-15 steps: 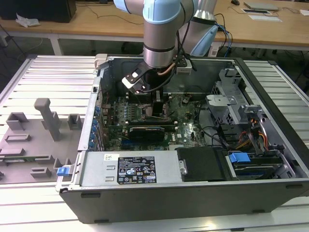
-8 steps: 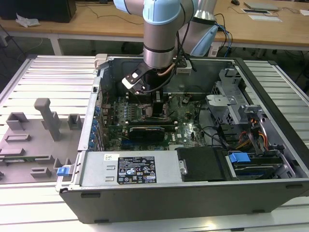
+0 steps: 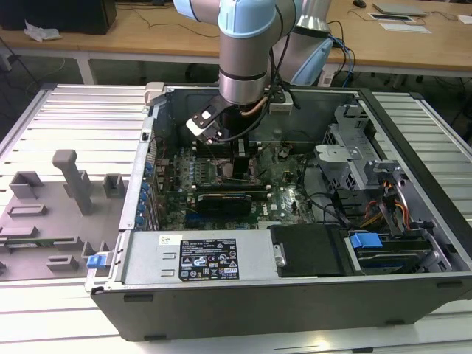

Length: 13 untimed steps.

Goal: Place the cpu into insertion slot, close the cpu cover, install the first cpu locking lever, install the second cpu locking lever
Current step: 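Place the cpu into insertion slot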

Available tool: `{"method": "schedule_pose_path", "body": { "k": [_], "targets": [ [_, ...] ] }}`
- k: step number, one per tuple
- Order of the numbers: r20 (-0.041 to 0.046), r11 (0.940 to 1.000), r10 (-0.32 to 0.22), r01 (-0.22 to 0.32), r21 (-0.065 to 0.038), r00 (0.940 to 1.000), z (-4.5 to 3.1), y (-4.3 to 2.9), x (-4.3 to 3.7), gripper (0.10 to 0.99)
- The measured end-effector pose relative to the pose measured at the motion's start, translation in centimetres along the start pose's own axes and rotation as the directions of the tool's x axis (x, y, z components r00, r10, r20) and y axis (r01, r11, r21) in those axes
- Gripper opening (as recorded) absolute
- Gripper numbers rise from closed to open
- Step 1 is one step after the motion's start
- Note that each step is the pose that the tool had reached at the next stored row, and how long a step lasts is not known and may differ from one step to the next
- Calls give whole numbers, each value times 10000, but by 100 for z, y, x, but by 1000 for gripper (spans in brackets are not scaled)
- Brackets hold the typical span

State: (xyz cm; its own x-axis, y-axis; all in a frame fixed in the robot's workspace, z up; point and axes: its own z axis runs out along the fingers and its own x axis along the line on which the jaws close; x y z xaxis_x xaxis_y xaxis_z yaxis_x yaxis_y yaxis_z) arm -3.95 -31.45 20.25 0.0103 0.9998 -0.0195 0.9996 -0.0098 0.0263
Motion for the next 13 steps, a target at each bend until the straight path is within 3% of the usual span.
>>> {"method": "schedule_pose_path", "body": {
  "k": [8, 13],
  "targets": [
    [5, 10000, 43, -43, -2, 10000, -33, 1, -1, 533],
    [11, 9981, 622, -622, 12, 9981, -26, 1, -1, 533]
  ]
}}
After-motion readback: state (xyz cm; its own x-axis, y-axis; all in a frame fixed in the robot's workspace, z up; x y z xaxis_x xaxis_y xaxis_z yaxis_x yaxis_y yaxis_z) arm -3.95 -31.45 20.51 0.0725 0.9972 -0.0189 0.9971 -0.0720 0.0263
